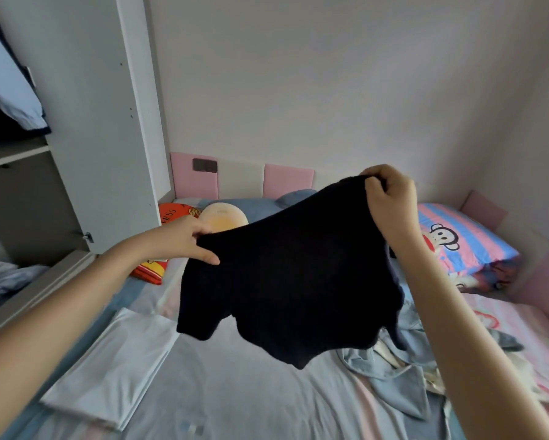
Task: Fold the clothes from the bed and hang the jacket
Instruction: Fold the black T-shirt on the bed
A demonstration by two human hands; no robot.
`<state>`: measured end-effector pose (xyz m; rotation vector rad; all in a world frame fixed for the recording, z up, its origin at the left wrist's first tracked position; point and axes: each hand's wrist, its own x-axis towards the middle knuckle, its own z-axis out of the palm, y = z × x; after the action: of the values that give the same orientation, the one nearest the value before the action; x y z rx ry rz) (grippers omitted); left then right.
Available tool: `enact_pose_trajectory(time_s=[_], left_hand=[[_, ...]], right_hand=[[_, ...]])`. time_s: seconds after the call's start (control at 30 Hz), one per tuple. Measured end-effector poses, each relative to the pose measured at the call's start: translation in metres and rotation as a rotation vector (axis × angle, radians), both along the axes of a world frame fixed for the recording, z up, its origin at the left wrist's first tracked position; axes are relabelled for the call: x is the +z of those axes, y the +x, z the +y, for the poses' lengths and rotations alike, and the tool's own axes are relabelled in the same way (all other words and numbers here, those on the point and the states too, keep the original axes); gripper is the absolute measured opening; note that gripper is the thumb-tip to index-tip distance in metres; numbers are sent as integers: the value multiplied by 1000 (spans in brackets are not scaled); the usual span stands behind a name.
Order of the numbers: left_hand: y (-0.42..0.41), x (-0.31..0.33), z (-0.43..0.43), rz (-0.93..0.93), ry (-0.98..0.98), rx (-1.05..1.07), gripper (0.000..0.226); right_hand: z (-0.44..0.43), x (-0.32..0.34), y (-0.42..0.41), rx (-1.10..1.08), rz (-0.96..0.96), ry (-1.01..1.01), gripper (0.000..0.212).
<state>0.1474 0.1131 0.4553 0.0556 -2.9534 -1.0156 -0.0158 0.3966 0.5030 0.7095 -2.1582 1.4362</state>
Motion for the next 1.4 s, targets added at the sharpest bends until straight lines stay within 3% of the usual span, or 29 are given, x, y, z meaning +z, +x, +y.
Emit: enact_pose_trajectory(time_s=[0.17, 0.33, 0.4, 0.5, 0.57, 0.6, 0.73, 0.8, 0.87, 1.03, 1.27, 1.4], left_hand=[[-14, -18, -12, 182, -181, 200, 29], [-15, -27, -22, 306, -34, 343, 36], [-15, -28, -26, 340, -72, 379, 24], [-16, -24, -27, 322, -121, 396, 33], [-19, -20, -13, 309, 12, 323, 12], [-21, -20, 0, 294, 81, 259, 13], [-42, -50, 67, 168, 203, -65, 58], [-51, -67, 102, 151, 333, -139, 53], [-59, -81, 132, 138, 425, -161, 41], [-52, -116, 158, 2, 441, -173, 25], [-18, -115, 101, -60, 446, -54, 30], [-17, -91, 74, -46, 652, 48, 23]], right_hand=[[9, -7, -1, -30, 28, 44, 13], [23, -12, 3, -162, 107, -33, 11], [26, -14, 0, -202, 95, -28, 13], [27, -17, -5, -98, 18, -57, 14], [24, -15, -2, 3, 17, -64, 13], [20, -13, 3, 71, 24, -42, 10], [1, -6, 22, 302, 73, 133, 18], [-1, -4, 24, 326, 96, 177, 19], [5, -2, 21, 301, 113, 171, 18], [34, -2, 13, 69, 112, 97, 13], [76, -20, 5, -238, 78, 8, 13], [73, -44, 5, -245, 21, 55, 12]])
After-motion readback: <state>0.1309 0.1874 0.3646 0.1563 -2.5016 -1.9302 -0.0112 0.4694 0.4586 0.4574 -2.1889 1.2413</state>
